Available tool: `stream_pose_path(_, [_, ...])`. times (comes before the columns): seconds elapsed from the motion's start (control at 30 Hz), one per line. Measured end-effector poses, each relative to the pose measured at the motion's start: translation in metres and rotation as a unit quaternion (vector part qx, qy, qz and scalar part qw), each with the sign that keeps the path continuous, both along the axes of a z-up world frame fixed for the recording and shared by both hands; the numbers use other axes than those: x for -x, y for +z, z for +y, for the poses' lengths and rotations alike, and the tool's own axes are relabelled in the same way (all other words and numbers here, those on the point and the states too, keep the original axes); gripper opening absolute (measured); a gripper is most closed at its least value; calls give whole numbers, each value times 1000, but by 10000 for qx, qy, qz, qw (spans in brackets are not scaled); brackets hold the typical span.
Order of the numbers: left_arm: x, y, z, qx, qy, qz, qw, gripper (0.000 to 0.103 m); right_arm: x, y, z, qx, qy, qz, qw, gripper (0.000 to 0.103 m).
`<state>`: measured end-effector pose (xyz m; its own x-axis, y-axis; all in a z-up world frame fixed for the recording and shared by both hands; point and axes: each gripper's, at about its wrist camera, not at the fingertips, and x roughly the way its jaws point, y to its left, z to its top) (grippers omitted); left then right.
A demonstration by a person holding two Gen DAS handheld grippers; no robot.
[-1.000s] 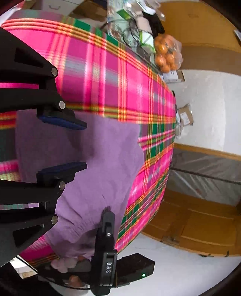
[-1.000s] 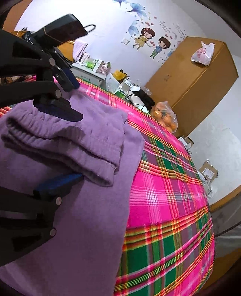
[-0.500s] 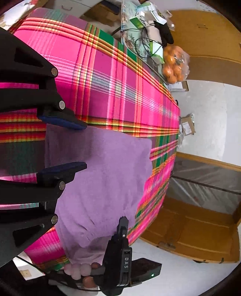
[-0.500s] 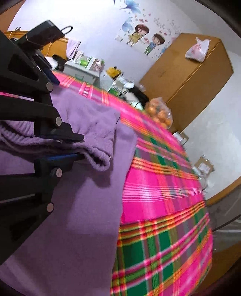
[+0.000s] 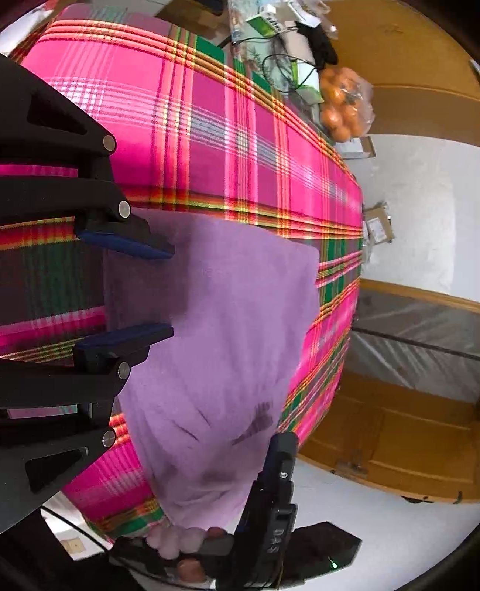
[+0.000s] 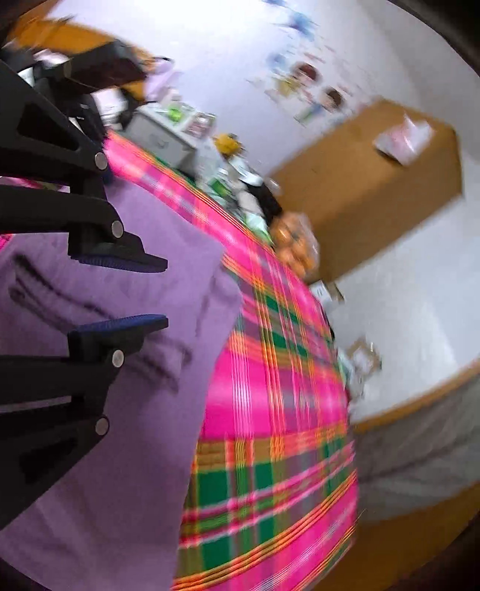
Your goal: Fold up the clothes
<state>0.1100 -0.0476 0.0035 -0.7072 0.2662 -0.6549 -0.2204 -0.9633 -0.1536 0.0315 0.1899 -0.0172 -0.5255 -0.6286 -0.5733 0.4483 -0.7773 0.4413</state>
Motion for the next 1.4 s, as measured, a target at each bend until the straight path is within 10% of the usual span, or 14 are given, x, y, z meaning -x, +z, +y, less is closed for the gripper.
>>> stream_pose_path(0.13, [-6,2,-2,-28,-72,-42,10000,36,2,-24,-11,-498,223,-211,9983,11])
stream_pose_path(0.47, [16,8,-12,-204,246,-40,9995,36,32,22,-48,-602,703,328,9952,17])
stream_pose_path(0.6, [15,0,-9,-73,185,-46,9998,37,69,-5,-60,-779,787,-230,9936,17])
stream_pose_path(0.67, [14,1,-13,-174,194,-82,9996,37,89,-22,-53,-919,566,-637,9921,0])
stream_pose_path(0.9, [22,5,-25,-321,398,-35,9987,37,97,13,-77,-454,1098,-455,9919,6])
stream_pose_path(1.07, [28,-1,-26,-291,442,-11,9986,38,131,-16,-124,-403,1636,-1099,9796,6])
stream_pose_path(1.4, [35,-8,-29,-267,481,16,9985,39,175,-45,-97,679,1002,-1967,9730,0])
